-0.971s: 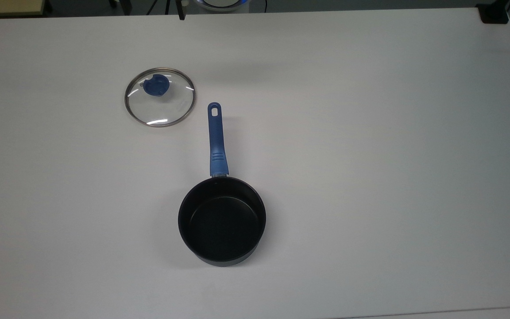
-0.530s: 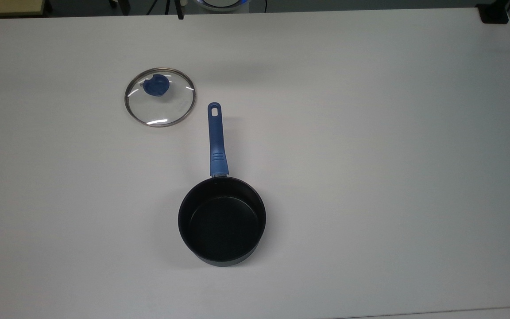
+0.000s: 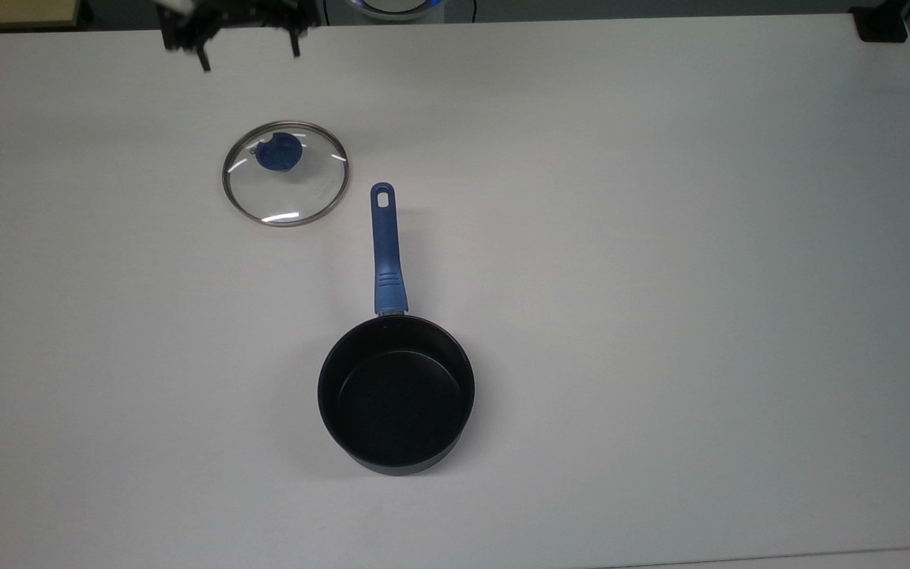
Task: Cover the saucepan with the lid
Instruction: 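Move the gripper down over the glass lid's blue knob, then close the gripper on the blue knob and lift the lid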
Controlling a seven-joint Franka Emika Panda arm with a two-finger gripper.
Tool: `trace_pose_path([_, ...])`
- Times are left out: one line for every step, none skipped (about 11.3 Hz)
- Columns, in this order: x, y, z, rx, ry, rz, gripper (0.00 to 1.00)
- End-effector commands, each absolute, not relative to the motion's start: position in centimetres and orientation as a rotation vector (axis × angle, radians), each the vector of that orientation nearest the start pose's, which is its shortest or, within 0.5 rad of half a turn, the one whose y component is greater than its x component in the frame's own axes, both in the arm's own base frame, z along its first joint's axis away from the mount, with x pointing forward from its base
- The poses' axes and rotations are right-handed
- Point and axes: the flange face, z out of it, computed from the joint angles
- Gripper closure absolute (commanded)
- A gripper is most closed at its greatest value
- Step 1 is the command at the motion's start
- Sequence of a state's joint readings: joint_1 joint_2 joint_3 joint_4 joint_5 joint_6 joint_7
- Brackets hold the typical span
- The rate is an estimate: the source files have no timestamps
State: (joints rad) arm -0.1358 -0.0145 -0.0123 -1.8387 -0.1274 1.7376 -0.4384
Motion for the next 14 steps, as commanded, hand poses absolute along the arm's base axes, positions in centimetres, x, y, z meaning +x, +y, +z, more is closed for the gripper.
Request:
trace_pose_path([52.4, -11.7, 44.6, -3.181, -0.67, 0.174, 0.01])
trace_pose_path([52.6, -11.8, 42.3, -3.171, -0.682, 0.187, 0.01])
trace_pose_path([52.5, -11.8, 40.2, -3.156, -0.711, 0.213, 0.01])
trace_pose_path([52.3, -11.7, 39.3, -3.144, -0.73, 0.236, 0.01])
trace_pose_path([52.1, -11.4, 38.1, -3.13, -0.742, 0.27, 0.01])
trace_pose_path([52.4, -11.3, 36.8, -3.125, -0.753, 0.285, 0.01])
trace_pose_path([52.8, -11.3, 35.5, -3.121, -0.758, 0.288, 0.01])
trace_pose_path([53.0, -11.1, 34.3, -3.113, -0.76, 0.305, 0.01])
trace_pose_path([53.1, -10.9, 33.7, -3.11, -0.761, 0.313, 0.04])
trace_pose_path([53.1, -10.9, 33.7, -3.111, -0.757, 0.313, 0.11])
trace_pose_path([53.1, -10.9, 33.5, -3.111, -0.754, 0.317, 0.23])
trace_pose_path([53.1, -10.7, 33.4, -3.107, -0.758, 0.326, 0.31])
trace_pose_path([53.0, -10.6, 33.7, -3.111, -0.741, 0.327, 0.48])
trace_pose_path([53.0, -10.4, 34.4, -3.121, -0.715, 0.313, 0.59])
